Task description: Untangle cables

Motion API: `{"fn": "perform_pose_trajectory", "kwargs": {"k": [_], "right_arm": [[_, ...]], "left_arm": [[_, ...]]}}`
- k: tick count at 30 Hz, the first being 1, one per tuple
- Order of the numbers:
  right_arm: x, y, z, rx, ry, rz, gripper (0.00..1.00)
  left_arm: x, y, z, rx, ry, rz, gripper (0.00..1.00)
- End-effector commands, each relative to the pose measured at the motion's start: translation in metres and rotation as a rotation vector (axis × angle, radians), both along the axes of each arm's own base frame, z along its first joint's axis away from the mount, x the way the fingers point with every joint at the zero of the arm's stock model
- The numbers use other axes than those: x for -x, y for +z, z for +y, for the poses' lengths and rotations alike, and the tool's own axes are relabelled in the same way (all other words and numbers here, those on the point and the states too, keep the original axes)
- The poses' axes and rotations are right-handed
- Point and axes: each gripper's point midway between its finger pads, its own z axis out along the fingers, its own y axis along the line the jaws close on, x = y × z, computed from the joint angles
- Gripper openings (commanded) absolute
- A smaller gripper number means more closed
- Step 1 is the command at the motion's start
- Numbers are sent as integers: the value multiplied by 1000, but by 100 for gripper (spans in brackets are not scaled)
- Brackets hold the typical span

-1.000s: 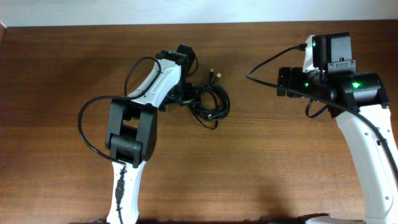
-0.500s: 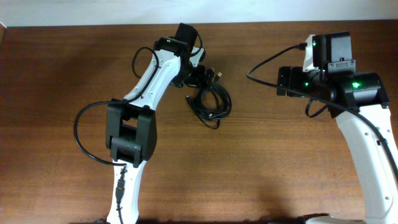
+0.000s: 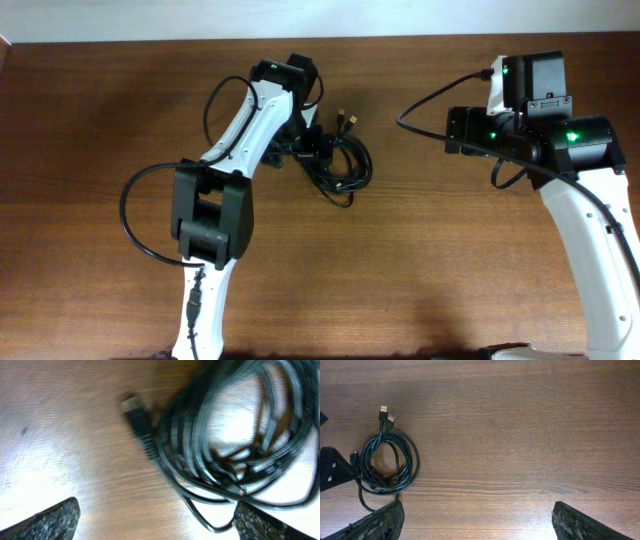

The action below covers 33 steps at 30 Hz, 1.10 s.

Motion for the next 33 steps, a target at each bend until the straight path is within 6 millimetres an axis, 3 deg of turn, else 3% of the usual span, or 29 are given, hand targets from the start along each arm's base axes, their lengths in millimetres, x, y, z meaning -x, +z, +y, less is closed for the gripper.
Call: {"fn": "perform_pose_trajectory", "kwargs": {"k": [1,4,7,10,16,19,23,28,29,30,31,32,33], "right_arm": [[-2,6,2,4,4,-18,94],[-2,6,2,4,4,-18,94],[-2,6,2,4,4,-18,94],[-1,5,2,5,4,-14,94],[-1,5,2,5,4,-12,94],[-1,5,2,5,4,-12,94],[-1,4,2,5,4,-10,94],[-1,4,2,5,4,-8,94],[-1,4,2,5,4,-8,94],[-1,4,2,5,4,-9,94],[-1,4,2,5,4,-9,94],[-1,4,2,5,4,-9,94],[-1,4,2,5,4,-9,94]], "left_arm": [[-3,-1,-3,-62,277,14,99],[-14,-2,-8,-35,302,-25,100],[-22,-2,-9,-43,512,-26,99],[-24,-5,3,-131,726,-48,99],[-19,-12,10,-184,795,-45,99],[-4,-21,11,-227,796,-5,99],[33,-38,4,-313,749,70,100],[36,-39,-6,-324,759,44,97],[35,-39,-6,-327,756,34,84],[35,-39,-5,-330,756,30,52],[34,-40,-5,-331,756,26,15],[34,-43,-5,-329,756,24,0],[33,-47,-5,-325,756,20,0]]}}
